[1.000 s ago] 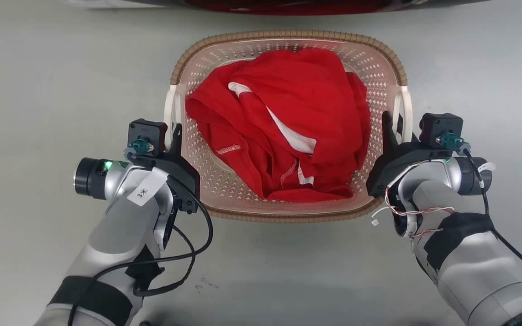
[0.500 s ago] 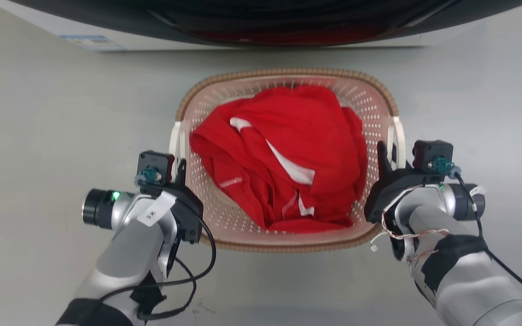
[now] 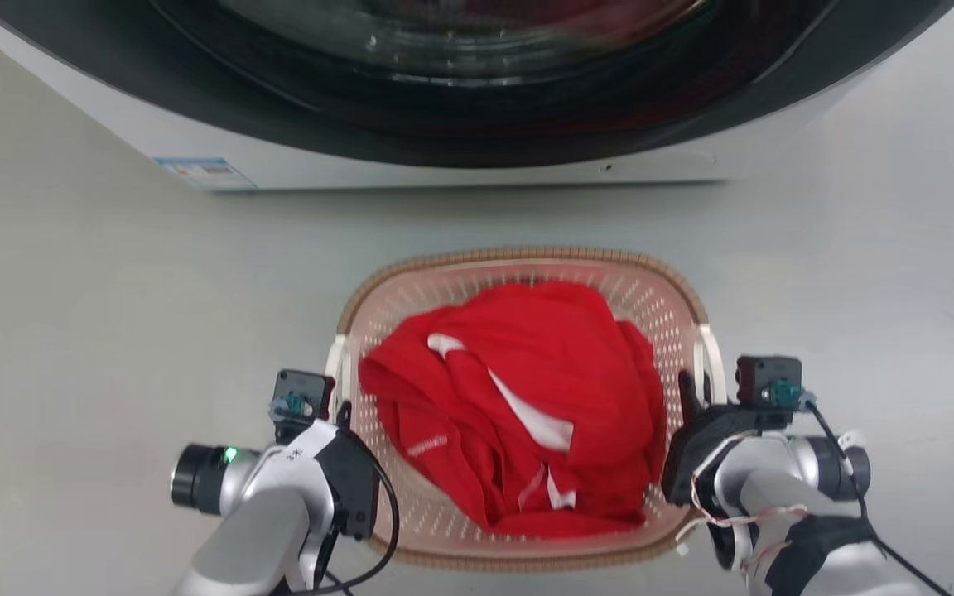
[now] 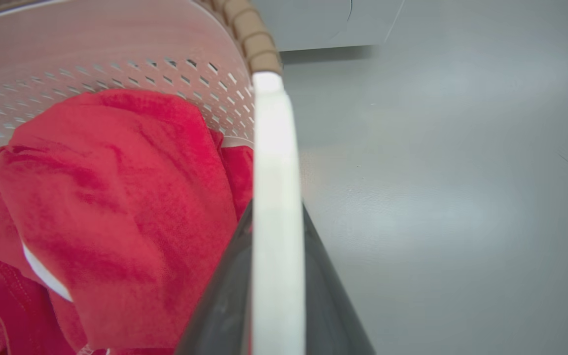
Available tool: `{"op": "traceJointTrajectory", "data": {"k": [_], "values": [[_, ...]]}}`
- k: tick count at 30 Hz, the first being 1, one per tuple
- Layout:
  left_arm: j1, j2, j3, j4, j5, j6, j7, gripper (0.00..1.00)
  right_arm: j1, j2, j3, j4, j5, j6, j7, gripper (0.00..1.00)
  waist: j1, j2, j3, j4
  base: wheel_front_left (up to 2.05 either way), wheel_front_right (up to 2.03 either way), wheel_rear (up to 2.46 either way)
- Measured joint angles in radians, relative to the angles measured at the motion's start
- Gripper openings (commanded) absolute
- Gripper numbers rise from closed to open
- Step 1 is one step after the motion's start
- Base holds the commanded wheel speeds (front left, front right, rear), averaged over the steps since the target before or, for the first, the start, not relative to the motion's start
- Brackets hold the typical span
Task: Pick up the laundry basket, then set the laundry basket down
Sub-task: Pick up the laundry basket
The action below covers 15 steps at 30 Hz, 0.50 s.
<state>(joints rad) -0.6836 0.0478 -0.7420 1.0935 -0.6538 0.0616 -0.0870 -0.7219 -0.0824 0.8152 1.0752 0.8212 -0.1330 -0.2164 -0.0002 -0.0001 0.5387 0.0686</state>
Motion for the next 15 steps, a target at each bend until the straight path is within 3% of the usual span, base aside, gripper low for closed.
{"op": "traceJointTrajectory", "data": {"k": [15], "values": [[0.159, 0.002, -0.072, 0.007, -0.084, -0.002, 0.085, 0.00, 0.162, 0.004, 0.081, -0.006, 0.100, 0.000, 0.090, 0.00, -0.0001, -0.0001, -0.216, -0.008, 0.00, 0.00, 0.00]]}}
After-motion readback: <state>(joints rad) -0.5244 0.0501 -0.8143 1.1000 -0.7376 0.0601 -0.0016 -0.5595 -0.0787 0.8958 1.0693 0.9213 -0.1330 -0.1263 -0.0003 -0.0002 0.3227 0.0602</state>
